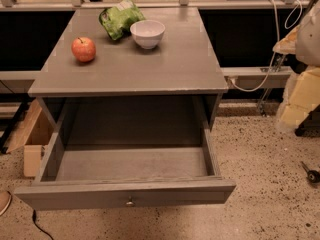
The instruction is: Place apple into top drawer
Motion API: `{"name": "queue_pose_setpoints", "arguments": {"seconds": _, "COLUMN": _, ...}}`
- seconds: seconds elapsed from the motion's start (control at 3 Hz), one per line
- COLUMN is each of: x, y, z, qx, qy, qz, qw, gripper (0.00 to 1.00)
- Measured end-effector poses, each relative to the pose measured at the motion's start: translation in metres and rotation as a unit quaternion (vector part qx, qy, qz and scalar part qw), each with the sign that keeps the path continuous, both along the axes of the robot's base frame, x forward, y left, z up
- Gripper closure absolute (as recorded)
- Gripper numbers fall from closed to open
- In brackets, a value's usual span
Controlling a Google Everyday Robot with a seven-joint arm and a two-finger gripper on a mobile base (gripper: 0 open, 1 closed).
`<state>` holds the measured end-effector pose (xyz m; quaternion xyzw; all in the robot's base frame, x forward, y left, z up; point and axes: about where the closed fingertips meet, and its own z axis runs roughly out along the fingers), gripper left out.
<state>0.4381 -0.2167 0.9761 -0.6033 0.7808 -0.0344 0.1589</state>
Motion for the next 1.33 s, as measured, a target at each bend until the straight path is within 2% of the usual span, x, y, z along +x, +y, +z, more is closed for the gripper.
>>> {"name": "queue_pose_setpoints", "arguments": {"seconds": 0.33, "x": 0.003, "y": 0.002, "z": 0.001, "qx": 0.004, "qy": -0.006, "qz": -0.001, "qw": 1.0000, "gripper": 0.00}}
{"name": "queue_pose_setpoints", "arguments": {"seconds": 0.67, "x": 0.040, "y": 0.019, "z": 0.001, "qx": 0.065, "qy": -0.027, "qz": -0.011, "qw": 0.9975, "gripper": 0.00}}
{"name": "queue_pose_setpoints", "arguments": {"seconds": 1.0, "x": 0.078, "y": 0.036, "z": -0.002, "qx": 0.120, "qy": -0.044, "qz": -0.037, "qw": 0.9911, "gripper": 0.00}}
{"name": "queue_pose_setpoints", "arguments": {"seconds": 1.33, "x": 0.118, "y": 0.072, "z": -0.012, "qx": 0.188, "qy": -0.038, "qz": -0.061, "qw": 0.9796, "gripper": 0.00}}
